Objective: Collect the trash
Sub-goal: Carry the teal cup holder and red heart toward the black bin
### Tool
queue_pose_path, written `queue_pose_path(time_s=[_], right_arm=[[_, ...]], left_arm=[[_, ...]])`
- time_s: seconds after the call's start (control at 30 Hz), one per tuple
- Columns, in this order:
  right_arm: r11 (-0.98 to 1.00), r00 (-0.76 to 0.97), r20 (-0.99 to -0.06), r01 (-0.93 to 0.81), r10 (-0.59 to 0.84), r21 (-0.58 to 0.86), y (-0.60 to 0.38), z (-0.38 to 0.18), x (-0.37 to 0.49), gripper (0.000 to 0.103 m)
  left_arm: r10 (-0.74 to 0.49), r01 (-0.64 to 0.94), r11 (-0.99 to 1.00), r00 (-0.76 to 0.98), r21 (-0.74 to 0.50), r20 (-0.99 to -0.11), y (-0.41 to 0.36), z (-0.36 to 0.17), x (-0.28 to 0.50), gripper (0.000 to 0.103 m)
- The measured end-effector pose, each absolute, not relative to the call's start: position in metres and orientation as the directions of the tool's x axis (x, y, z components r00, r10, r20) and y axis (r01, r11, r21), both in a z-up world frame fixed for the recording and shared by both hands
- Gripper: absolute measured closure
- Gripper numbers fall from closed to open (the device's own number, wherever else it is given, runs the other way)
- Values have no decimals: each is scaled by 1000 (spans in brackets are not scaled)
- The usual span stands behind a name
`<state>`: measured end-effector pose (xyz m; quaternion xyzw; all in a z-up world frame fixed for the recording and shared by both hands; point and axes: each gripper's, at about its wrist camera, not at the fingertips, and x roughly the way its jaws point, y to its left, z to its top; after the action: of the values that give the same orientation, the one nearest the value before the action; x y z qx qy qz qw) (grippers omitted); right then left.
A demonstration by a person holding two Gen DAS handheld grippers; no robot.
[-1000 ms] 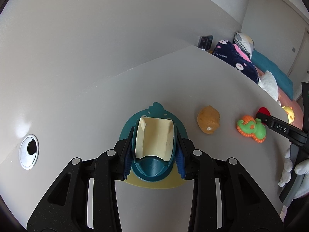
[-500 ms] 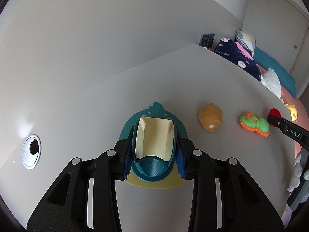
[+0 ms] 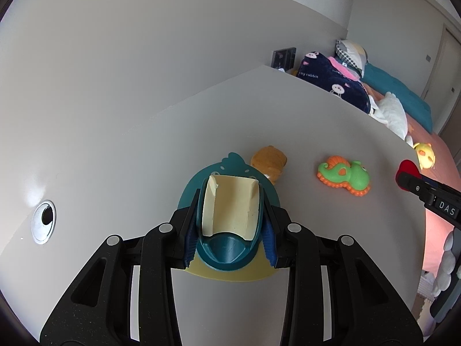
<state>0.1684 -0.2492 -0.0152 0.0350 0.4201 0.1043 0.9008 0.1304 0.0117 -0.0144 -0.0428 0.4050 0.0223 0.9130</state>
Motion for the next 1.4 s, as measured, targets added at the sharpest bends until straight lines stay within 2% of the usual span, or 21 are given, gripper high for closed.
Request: queue_pose_path(time_s=[0.7, 1.4], right_arm=[[982, 678, -710, -141, 191, 129, -294, 18, 77, 55], [988, 713, -687, -62, 141, 139, -355, 24, 15, 55]], left_arm=[[-91, 66, 996, 694, -62, -714, -63, 10, 77, 67], [-180, 200, 978, 685, -55, -706, -136, 18, 47, 67]])
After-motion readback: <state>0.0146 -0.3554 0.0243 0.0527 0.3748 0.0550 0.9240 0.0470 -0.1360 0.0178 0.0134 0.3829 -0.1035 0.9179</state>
